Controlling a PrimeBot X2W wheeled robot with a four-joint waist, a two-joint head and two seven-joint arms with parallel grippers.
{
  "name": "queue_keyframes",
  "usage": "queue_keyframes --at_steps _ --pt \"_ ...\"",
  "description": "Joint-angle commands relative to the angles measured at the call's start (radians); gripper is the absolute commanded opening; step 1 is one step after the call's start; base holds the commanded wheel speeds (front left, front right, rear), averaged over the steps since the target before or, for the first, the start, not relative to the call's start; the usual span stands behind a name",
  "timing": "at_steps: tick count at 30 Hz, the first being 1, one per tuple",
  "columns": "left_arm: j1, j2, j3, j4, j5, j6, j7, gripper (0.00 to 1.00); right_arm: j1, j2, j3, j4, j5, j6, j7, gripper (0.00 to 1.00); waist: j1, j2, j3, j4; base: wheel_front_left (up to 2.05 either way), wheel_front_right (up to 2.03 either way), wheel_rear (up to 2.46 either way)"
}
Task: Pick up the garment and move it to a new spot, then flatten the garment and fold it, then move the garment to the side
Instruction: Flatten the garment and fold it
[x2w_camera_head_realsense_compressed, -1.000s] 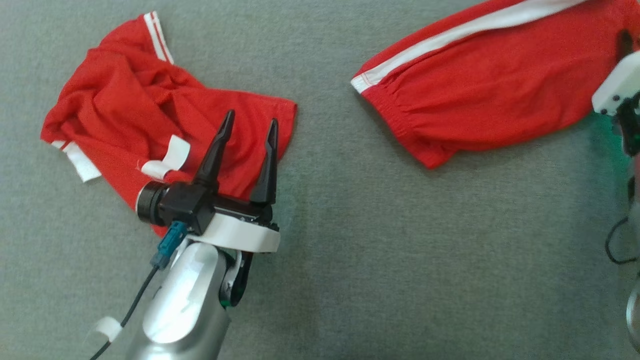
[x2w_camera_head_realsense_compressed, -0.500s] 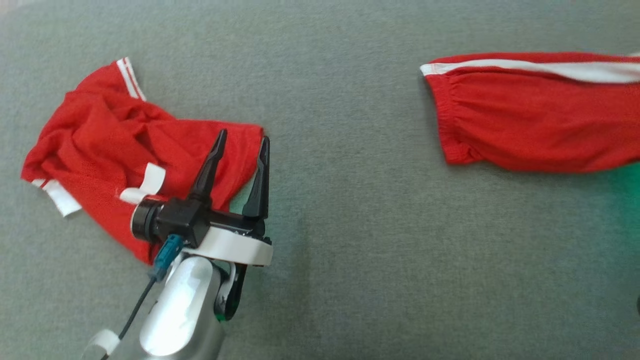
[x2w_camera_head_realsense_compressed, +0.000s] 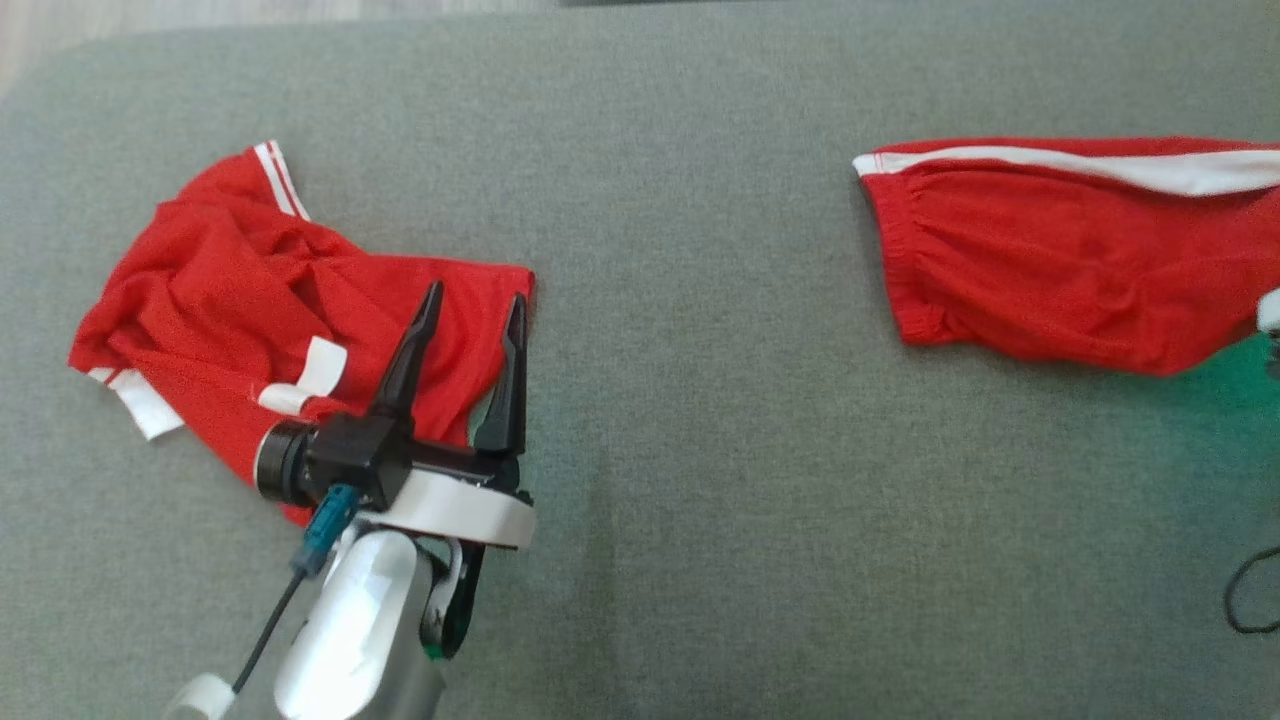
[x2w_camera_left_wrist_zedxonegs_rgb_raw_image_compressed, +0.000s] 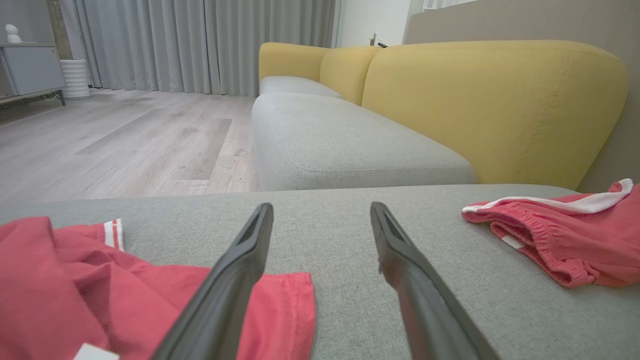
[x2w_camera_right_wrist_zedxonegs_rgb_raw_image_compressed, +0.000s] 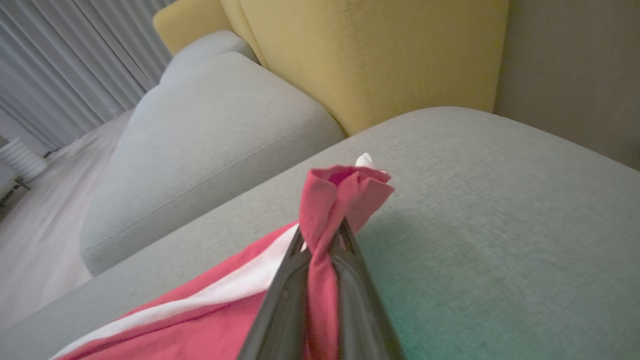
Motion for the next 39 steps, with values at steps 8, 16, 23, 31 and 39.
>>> queue_keyframes --at_steps 8,16,23,31,39 --pt "0.025 0.007 0.046 -0.025 0.012 -0.005 -0.005 1.00 0.030 0.071 0.220 -0.184 0.143 -0.001 -0.013 0.00 0.0001 0.0000 -0.077 0.026 0.00 0.00 0.00" --pt "0.031 0.007 0.036 -0.034 0.006 -0.012 -0.005 1.00 0.024 0.124 0.374 -0.224 0.210 -0.001 -0.005 0.00 0.0001 0.0000 -0.085 0.067 0.00 0.00 0.00" --pt "0.037 0.007 0.026 -0.034 -0.005 -0.009 -0.005 1.00 0.040 0.145 0.532 -0.187 0.238 -0.001 -0.001 0.00 0.0001 0.0000 -0.100 0.114 0.00 0.00 0.00" --pt "0.046 0.007 0.011 -0.025 -0.014 -0.001 -0.005 1.00 0.088 0.104 0.752 -0.115 0.246 -0.001 0.042 0.00 0.0001 0.0000 -0.119 0.129 0.00 0.00 0.00" --pt "0.055 0.009 0.019 -0.021 -0.016 0.003 -0.005 1.00 0.100 0.058 0.883 -0.083 0.269 -0.001 -0.020 1.00 0.0001 0.0000 -0.150 0.085 0.00 0.00 0.00"
